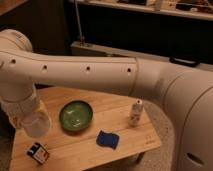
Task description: Place the ceramic cup over the eraser
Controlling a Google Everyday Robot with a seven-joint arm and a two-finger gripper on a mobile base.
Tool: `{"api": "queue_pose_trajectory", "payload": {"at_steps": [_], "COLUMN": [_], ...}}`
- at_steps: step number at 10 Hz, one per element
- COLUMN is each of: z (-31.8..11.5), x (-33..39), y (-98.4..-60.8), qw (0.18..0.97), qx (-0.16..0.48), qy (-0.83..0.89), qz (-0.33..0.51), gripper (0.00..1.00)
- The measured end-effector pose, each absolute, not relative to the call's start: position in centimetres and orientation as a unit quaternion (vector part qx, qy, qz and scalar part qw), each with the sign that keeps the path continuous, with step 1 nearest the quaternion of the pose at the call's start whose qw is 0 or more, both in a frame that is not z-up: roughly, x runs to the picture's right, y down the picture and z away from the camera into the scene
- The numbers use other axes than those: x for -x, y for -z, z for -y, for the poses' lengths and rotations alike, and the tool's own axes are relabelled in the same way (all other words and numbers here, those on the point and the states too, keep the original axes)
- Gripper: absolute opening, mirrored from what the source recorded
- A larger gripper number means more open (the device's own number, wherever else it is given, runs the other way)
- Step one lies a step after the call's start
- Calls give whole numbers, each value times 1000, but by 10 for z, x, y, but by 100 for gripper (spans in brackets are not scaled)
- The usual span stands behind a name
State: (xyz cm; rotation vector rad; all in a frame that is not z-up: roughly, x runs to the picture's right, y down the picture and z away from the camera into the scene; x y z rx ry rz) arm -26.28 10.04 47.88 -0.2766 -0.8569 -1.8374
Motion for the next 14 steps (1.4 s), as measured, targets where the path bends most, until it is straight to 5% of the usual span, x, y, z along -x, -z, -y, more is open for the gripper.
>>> {"api": "queue_pose_trajectory", "payload": {"at_steps": [14], "z": [-132], "x": [289], "y": [-492], "qw": [470], "qx": [144], "qy": [791], "qz": [365], "gripper": [0]}}
